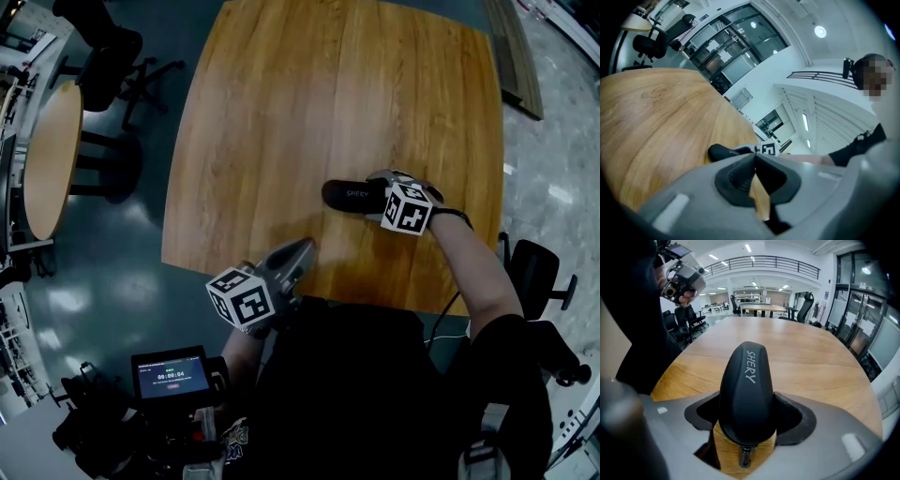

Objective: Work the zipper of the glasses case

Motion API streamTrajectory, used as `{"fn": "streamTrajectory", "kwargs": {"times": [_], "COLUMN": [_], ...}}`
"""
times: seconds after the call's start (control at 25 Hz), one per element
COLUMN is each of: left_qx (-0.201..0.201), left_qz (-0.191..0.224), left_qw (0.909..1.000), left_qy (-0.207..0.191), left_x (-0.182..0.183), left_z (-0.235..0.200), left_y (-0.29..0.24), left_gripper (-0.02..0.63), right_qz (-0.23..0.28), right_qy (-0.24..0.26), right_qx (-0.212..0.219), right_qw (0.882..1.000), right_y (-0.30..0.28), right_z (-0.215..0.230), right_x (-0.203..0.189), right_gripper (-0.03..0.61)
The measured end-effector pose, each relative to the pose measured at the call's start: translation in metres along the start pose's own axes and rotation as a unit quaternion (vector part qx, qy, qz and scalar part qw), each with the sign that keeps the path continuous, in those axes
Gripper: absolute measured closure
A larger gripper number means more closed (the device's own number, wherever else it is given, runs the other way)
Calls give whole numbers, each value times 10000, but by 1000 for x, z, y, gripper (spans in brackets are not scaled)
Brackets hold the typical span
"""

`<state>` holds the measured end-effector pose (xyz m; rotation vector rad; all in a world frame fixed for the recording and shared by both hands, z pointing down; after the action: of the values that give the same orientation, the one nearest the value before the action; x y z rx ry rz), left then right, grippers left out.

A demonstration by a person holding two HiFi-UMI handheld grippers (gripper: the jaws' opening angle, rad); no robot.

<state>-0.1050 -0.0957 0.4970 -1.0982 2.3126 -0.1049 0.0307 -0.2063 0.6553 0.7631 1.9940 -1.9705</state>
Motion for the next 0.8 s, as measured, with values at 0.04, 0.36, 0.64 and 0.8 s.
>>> {"fn": "streamTrajectory", "kwargs": {"times": [0.04,0.36,0.64,0.8], "left_qx": [-35,359,-979,-1526], "left_qz": [-30,-556,-2896,-3819], "left_qw": [10000,9811,9153,8637], "left_qy": [-30,-1817,-2622,-2914], "left_x": [1,46,30,2], "left_z": [1,-14,37,61], "left_y": [-1,10,-28,-50], "left_gripper": [615,520,339,321], "right_qz": [39,122,-303,-414], "right_qy": [85,2278,4443,4763], "right_qx": [-77,-1185,-1497,-1552], "right_qw": [9999,9664,8828,8645], "right_y": [2,71,140,147], "right_z": [0,-24,-70,-83], "right_x": [3,47,109,129], "right_gripper": [245,255,255,255]}}
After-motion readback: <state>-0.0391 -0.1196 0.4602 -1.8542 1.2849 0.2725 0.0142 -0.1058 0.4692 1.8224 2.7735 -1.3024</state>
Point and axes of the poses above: the fingertips, and each gripper's own axes: y backward along the fingers, z to its right, x out of its top, the point moved 4 cm from there along y, backward along the fingers, and after that the axes turned 7 degrees about y, right-handed, at the moved point
